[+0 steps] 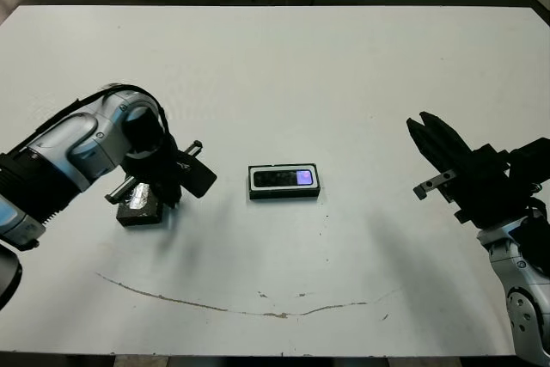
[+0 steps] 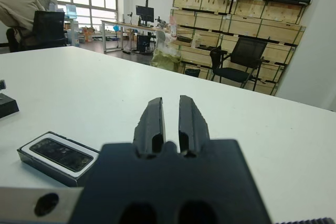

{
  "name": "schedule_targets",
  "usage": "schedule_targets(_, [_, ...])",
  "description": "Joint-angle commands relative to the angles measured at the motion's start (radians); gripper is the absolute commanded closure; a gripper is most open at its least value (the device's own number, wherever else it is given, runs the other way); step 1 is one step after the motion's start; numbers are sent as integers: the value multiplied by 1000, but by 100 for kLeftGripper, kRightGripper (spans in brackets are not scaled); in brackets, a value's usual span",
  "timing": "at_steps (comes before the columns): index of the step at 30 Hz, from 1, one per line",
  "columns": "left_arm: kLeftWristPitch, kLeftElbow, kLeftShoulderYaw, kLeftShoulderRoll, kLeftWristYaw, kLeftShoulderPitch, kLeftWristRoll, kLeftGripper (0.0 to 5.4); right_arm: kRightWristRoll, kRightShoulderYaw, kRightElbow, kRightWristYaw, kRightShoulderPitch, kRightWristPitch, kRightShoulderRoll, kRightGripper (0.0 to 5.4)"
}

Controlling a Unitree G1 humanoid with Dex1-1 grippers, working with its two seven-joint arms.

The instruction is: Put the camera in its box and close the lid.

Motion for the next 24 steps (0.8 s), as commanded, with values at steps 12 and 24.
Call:
schedule_targets(12, [85,-117,127,-8,-3,103,-125,540,2,7,2,2,10,18,-6,538])
schedule_targets(24, [428,-536,575,-65,270,285,-502,540,61,8,11,38,15,-15,16,538])
